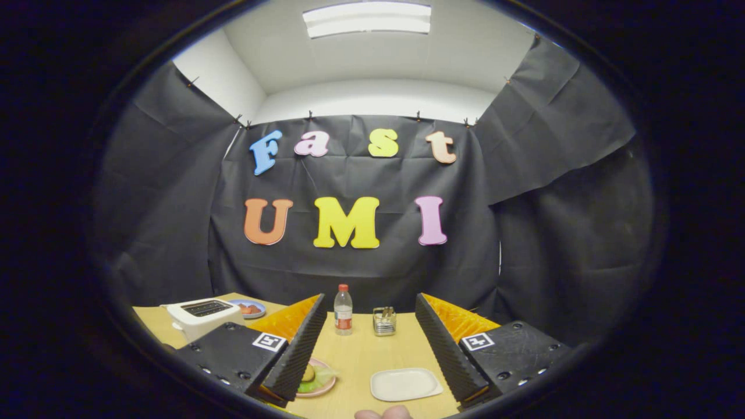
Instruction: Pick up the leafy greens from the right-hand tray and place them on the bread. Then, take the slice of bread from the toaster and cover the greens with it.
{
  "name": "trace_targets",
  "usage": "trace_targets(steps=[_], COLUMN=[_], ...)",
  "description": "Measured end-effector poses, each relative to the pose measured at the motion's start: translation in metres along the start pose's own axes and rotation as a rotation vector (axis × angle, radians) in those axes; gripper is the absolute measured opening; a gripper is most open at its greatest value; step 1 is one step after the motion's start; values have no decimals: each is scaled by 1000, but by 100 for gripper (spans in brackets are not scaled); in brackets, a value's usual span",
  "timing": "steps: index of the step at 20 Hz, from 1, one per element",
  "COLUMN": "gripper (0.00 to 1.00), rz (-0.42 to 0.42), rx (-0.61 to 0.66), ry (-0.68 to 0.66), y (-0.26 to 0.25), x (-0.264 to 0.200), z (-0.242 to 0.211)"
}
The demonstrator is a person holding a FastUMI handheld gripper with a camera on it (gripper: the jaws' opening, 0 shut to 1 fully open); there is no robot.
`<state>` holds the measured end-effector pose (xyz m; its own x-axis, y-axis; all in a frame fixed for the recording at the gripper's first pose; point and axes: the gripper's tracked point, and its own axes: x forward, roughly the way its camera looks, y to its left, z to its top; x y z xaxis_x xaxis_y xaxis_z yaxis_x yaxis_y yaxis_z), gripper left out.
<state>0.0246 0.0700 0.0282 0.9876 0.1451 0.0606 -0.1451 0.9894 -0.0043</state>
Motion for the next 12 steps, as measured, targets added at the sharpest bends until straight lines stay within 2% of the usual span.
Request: trace_targets(steps=[7, 12], gripper=[93, 94], rz=[-23, -63], rx=[24, -33], ry=[-1, 19], y=[-32, -57], x=[-46, -89], z=[22, 21])
